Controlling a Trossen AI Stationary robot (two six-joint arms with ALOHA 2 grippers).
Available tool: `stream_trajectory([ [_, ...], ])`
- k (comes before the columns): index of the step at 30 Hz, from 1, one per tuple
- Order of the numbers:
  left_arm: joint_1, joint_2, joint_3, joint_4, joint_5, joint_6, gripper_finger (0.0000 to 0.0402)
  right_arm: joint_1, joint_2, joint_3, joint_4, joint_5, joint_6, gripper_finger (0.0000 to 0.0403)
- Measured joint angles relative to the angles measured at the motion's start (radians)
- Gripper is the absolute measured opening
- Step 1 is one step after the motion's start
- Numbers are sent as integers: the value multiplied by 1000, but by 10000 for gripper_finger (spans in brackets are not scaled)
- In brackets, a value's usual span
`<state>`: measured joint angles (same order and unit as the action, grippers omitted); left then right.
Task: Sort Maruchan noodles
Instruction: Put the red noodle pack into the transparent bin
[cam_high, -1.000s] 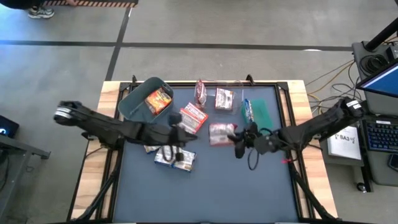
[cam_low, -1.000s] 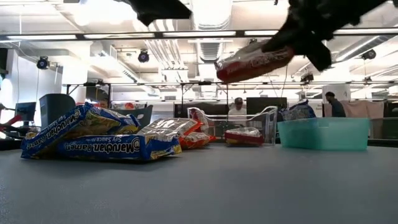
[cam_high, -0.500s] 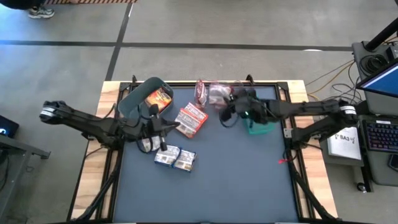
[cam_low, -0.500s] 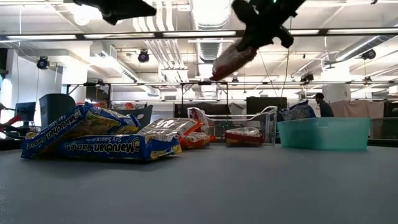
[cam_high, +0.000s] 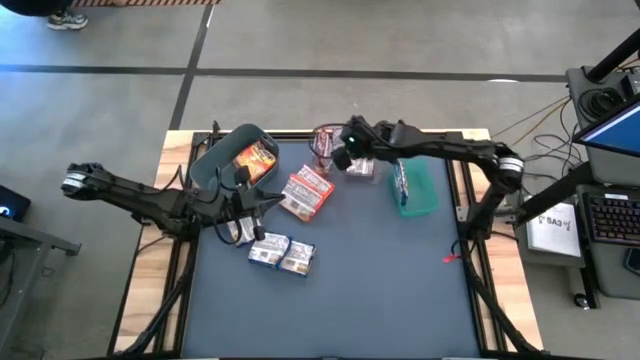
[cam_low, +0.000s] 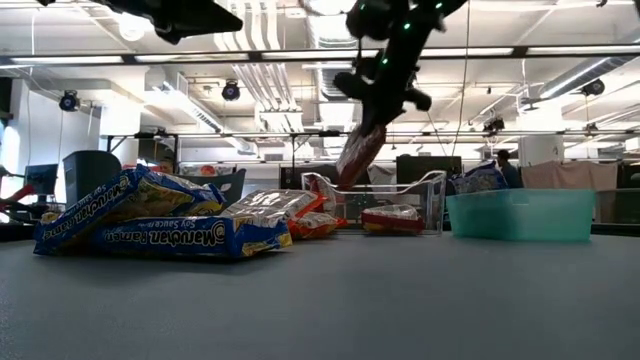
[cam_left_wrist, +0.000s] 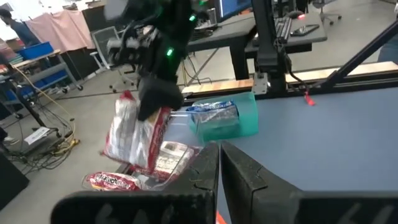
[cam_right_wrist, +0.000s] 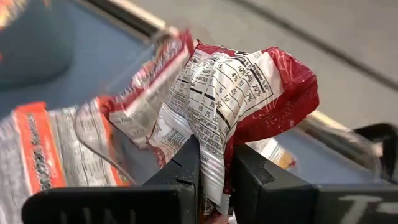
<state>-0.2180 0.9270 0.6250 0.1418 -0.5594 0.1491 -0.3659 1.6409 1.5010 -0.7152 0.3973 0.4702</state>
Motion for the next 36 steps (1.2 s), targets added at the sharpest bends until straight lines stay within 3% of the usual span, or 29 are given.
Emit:
stream_trajectory([
  [4, -1, 2, 0, -1, 0, -8, 0, -36, 81, 75, -73, -67, 0, 43],
  [18, -1, 2, 0, -19, 1, -31, 0, -59, 227, 165, -97, -67, -3, 50],
  [28, -1, 2, 0, -15, 1, -27, 0, -58, 242, 164, -53, -62, 3, 107],
  [36, -1, 2, 0, -15, 2, -20, 0, -55, 241, 164, 39, -169, -11, 140],
])
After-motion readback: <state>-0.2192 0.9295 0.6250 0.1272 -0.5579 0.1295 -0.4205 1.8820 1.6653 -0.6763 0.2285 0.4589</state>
